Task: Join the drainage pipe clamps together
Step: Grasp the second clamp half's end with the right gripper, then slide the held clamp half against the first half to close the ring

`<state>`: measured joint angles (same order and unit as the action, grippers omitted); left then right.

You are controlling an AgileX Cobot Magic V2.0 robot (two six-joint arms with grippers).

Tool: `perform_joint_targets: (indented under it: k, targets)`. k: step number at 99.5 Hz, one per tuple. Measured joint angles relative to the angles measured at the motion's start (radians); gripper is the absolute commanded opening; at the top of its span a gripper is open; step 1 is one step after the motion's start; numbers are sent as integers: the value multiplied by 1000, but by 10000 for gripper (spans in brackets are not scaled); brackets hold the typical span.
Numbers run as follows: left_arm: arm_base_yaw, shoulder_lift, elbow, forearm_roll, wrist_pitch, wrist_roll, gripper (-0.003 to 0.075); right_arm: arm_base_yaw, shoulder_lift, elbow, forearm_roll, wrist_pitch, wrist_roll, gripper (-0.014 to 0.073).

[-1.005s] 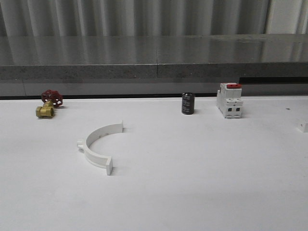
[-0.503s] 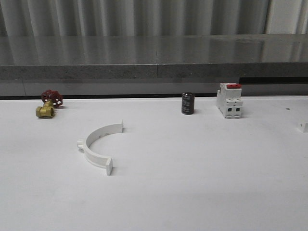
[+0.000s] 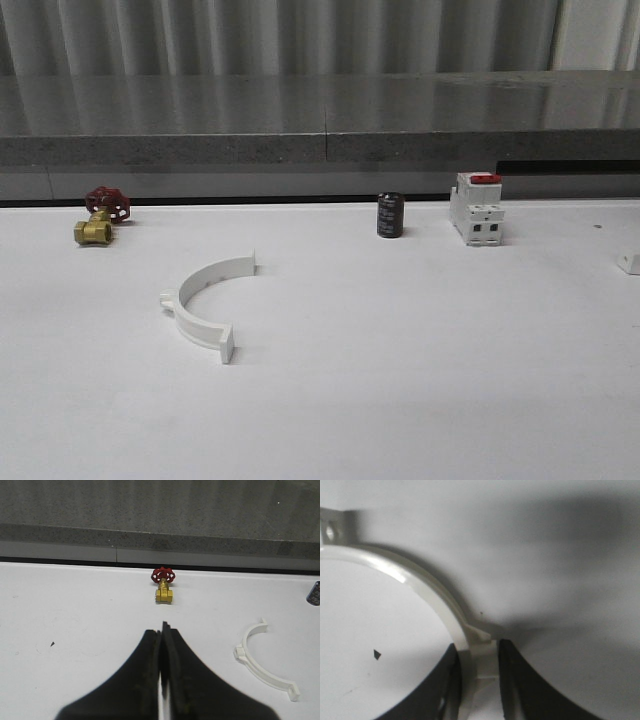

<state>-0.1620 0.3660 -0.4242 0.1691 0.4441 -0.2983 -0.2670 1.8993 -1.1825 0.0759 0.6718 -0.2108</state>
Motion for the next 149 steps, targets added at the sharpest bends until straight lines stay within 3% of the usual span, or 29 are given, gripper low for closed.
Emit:
perform_joint_targets:
  k: [30, 43, 60, 86, 100, 125, 149]
  targets:
    - [0, 0, 0, 0, 0, 0, -20, 9, 0, 0, 29, 28, 0, 79]
    - [0, 0, 0, 0, 0, 0, -20, 60, -24, -16, 33, 67, 80, 79]
    - [0, 0, 0, 0, 0, 0, -20, 226, -93, -24, 17, 93, 231, 79]
    - [0, 0, 0, 0, 0, 0, -20, 573, -107, -87, -206, 116, 713, 79]
    - [0, 0, 0, 0, 0, 0, -20, 715, -68, -160, -296, 153, 902, 79]
    - [0, 0, 0, 0, 0, 0, -20, 857, 79, -302, -332, 162, 1040, 79]
    - [0, 0, 0, 0, 0, 0, -20, 900, 176, -385, -332, 174, 1083, 79]
